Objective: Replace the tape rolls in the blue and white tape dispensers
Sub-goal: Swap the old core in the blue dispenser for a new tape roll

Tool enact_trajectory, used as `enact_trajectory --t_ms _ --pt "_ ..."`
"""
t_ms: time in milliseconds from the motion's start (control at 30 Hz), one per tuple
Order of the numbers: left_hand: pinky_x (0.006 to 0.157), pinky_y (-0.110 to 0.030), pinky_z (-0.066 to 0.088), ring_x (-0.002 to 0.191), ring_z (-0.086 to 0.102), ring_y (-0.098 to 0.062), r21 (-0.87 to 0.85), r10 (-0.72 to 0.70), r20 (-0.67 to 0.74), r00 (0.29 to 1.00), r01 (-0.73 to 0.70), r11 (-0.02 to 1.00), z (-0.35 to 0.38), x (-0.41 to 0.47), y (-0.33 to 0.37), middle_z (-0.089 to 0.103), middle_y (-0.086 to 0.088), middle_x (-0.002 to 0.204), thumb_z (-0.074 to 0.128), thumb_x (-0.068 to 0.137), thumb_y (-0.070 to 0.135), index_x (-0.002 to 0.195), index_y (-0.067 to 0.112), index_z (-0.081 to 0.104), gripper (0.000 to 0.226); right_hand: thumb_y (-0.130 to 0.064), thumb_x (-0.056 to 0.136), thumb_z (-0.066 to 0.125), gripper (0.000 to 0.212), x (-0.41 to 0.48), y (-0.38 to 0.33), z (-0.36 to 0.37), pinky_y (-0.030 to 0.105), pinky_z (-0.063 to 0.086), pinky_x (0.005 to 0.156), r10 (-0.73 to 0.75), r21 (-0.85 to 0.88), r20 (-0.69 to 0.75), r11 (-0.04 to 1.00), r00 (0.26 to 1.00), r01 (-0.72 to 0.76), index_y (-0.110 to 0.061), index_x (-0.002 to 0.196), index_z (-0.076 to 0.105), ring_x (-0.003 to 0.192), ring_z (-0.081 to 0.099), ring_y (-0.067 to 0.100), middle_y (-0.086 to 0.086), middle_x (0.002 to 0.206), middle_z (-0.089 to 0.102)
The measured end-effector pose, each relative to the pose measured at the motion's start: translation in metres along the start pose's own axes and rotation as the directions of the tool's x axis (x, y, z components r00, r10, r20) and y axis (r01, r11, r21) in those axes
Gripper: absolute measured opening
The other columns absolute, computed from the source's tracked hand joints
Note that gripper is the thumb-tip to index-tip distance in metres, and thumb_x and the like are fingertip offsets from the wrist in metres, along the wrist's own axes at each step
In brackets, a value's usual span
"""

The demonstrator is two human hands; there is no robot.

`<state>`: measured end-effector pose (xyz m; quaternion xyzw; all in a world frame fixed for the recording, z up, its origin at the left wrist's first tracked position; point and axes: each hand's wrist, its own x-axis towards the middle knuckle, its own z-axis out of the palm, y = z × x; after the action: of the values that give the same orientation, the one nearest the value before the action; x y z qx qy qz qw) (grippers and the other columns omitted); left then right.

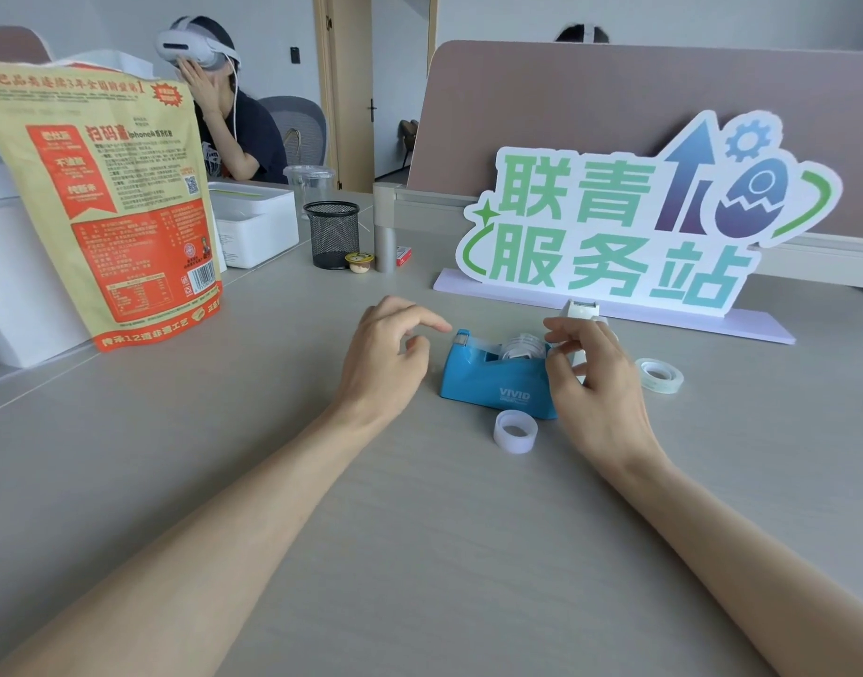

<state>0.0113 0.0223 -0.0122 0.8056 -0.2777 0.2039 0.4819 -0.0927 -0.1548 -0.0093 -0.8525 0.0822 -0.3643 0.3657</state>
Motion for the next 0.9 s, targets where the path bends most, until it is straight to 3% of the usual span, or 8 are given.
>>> enact_trajectory --t_ms 67,233,367,600,900 --pt "0.081 -0.017 0.043 0.095 0.055 -0.015 0.001 0.014 -0.012 1.0 -0.014 1.0 0.0009 0.0003 -0.0006 0.061 0.007 0.097 0.043 0.074 -0.01 0.084 0.027 0.074 0.049 -0.005 0.09 0.045 0.031 0.0 0.0001 0.0002 0.034 0.046 0.082 -0.001 0.004 0.002 1.0 1.0 0.001 -0.015 0.114 0.061 0.104 0.054 0.023 -0.005 0.108 0.058" --pt "0.077 -0.004 0.034 0.105 0.051 -0.012 0.056 -0.036 0.026 0.999 0.035 0.998 0.0006 0.0004 0.0003 0.059 0.01 0.1 0.04 0.075 -0.012 0.083 0.025 0.077 0.052 -0.006 0.09 0.045 0.03 0.0006 0.001 0.0011 0.035 0.047 0.081 -0.005 0.004 0.001 1.0 1.0 0.005 -0.016 0.113 0.061 0.105 0.054 0.023 -0.005 0.108 0.058" --pt "0.078 -0.017 0.035 0.105 0.05 -0.016 0.099 -0.05 0.037 0.998 0.047 0.994 0.0005 0.0005 0.0009 0.064 0.008 0.105 0.039 0.075 -0.013 0.082 0.021 0.078 0.052 -0.006 0.089 0.045 0.03 0.0008 0.0017 0.0011 0.031 0.046 0.08 -0.008 0.002 0.002 1.0 1.0 0.008 -0.016 0.113 0.061 0.105 0.054 0.023 -0.004 0.108 0.058" --pt "0.083 -0.021 0.036 0.107 0.049 -0.016 0.141 -0.081 0.07 0.994 0.071 0.987 0.0003 0.0 -0.0019 0.068 0.008 0.108 0.039 0.076 -0.011 0.076 0.017 0.078 0.048 -0.007 0.09 0.045 0.03 0.0008 0.0023 0.0011 0.033 0.047 0.081 -0.007 0.0 0.01 1.0 1.0 0.007 -0.016 0.112 0.062 0.106 0.054 0.023 -0.004 0.109 0.058" --pt "0.088 -0.028 0.041 0.112 0.048 -0.018 0.225 -0.119 0.17 0.978 0.08 0.971 -0.0006 -0.0009 -0.0047 0.066 0.008 0.115 0.044 0.075 -0.006 0.069 0.017 0.077 0.041 -0.007 0.091 0.045 0.029 0.0006 -0.0003 0.0001 0.023 0.041 0.075 0.018 0.017 0.036 1.0 0.999 -0.019 -0.017 0.113 0.061 0.104 0.053 0.022 -0.005 0.109 0.056"
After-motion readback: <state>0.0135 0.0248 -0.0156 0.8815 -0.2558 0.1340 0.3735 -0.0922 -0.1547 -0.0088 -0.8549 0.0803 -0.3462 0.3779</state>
